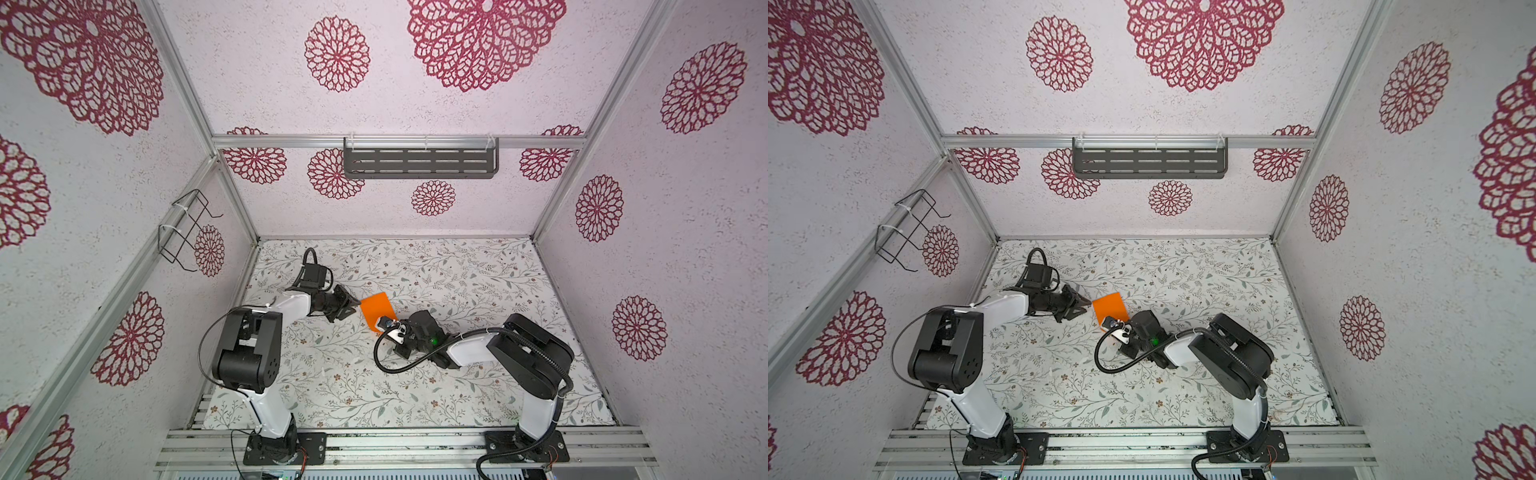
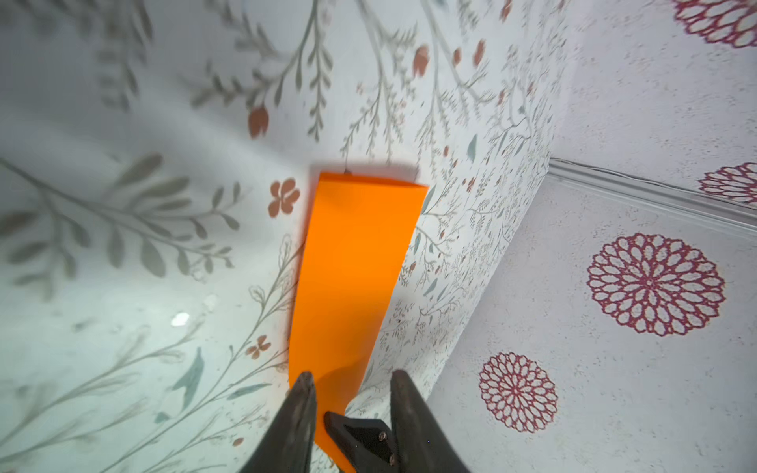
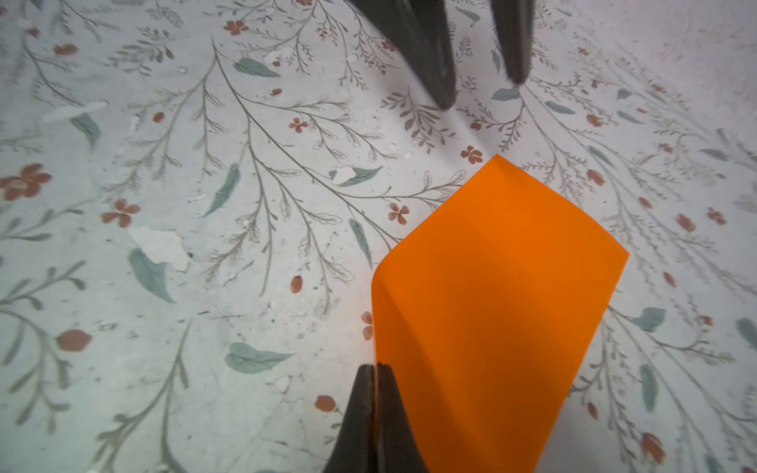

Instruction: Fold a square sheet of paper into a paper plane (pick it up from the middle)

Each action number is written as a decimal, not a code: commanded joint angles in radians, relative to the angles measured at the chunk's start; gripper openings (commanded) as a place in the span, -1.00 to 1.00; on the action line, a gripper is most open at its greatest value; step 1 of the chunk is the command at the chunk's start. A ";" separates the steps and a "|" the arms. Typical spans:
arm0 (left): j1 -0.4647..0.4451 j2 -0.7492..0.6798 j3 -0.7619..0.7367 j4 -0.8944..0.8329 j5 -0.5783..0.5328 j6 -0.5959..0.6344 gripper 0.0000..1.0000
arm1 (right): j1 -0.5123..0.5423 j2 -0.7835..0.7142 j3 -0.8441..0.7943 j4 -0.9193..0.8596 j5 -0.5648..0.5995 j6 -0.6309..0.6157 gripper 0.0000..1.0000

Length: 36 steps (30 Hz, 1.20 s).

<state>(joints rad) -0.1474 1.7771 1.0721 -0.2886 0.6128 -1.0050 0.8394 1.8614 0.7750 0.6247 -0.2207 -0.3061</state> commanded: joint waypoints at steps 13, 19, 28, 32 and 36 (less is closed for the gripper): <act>-0.171 0.252 0.265 -0.217 -0.103 0.232 -0.56 | -0.070 -0.017 -0.028 0.160 -0.278 0.363 -1.00; -0.191 0.327 0.342 -0.296 -0.143 0.289 -0.64 | -0.086 0.004 -0.016 0.170 -0.321 0.411 -1.00; -0.212 0.398 0.413 -0.422 -0.223 0.354 -0.76 | -0.117 0.057 0.034 0.128 -0.357 0.512 -0.96; -0.214 0.411 0.418 -0.433 -0.228 0.367 -0.80 | -0.136 0.078 0.066 0.090 -0.368 0.572 -0.93; -0.216 0.417 0.417 -0.434 -0.229 0.372 -0.82 | -0.146 0.095 0.100 0.049 -0.385 0.608 -0.88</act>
<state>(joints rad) -0.3542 2.1475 1.4933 -0.6697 0.4213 -0.6609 0.7025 1.9514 0.8337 0.6960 -0.5694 0.2470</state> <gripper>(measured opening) 0.094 0.060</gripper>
